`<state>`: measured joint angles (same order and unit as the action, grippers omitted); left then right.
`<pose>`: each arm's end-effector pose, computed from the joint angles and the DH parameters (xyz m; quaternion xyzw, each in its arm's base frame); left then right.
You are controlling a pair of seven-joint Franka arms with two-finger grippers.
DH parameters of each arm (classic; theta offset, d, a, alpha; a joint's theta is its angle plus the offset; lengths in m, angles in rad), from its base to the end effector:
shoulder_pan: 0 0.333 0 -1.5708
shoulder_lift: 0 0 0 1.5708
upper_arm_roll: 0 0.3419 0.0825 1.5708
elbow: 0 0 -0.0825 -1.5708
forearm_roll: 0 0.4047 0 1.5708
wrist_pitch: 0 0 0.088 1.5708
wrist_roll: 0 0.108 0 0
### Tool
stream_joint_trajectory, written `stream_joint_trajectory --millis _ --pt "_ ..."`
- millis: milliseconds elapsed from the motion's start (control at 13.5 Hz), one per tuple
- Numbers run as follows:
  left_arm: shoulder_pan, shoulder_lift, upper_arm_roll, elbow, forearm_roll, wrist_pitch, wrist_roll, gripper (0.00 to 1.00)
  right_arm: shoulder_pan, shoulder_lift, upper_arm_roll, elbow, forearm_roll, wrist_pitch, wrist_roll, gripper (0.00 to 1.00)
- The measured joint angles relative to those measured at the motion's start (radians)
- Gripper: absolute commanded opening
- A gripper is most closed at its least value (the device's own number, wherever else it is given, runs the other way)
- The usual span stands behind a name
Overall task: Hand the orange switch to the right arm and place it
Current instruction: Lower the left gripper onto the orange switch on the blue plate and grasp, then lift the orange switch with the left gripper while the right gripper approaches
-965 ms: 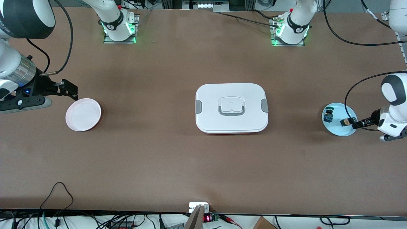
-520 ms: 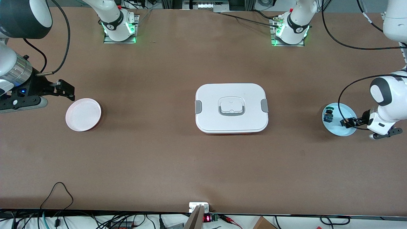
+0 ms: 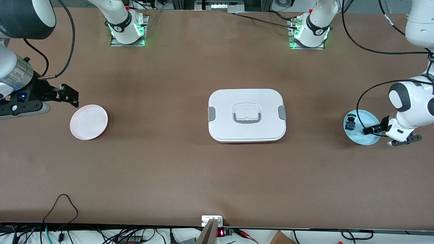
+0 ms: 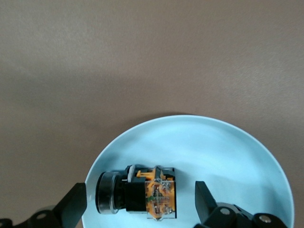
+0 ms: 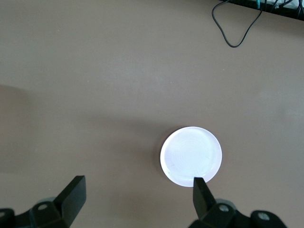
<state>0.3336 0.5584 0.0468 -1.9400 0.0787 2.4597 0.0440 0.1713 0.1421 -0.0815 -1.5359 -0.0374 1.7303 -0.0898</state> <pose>0.5981 0.2379 0.1939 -0.9902 -0.1333 0.0266 0.0318 0.6321 0.0570 0.5956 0.9951 0.0927 0.0264 0.0243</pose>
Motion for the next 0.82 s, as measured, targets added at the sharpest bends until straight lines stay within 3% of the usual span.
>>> stream_joint_trajectory --millis 74,371,445,816 --pt "0.005 0.006 0.0 -0.002 0.0 0.001 0.001 0.94 0.001 -0.002 0.002 0.0 0.0 -0.001 0.0 1.0" --pt "0.015 0.021 -0.002 -0.002 0.001 0.01 0.002 0.55 0.002 -0.005 0.003 0.0 0.0 -0.008 -0.001 1.0" --pt "0.015 0.021 -0.004 -0.002 0.001 0.01 0.002 0.5 0.002 -0.005 0.003 0.0 0.0 -0.008 -0.001 1.0" --pt "0.015 0.019 -0.01 0.004 0.001 -0.009 0.003 0.5 0.002 -0.005 0.003 0.0 0.0 -0.008 0.0 1.0"
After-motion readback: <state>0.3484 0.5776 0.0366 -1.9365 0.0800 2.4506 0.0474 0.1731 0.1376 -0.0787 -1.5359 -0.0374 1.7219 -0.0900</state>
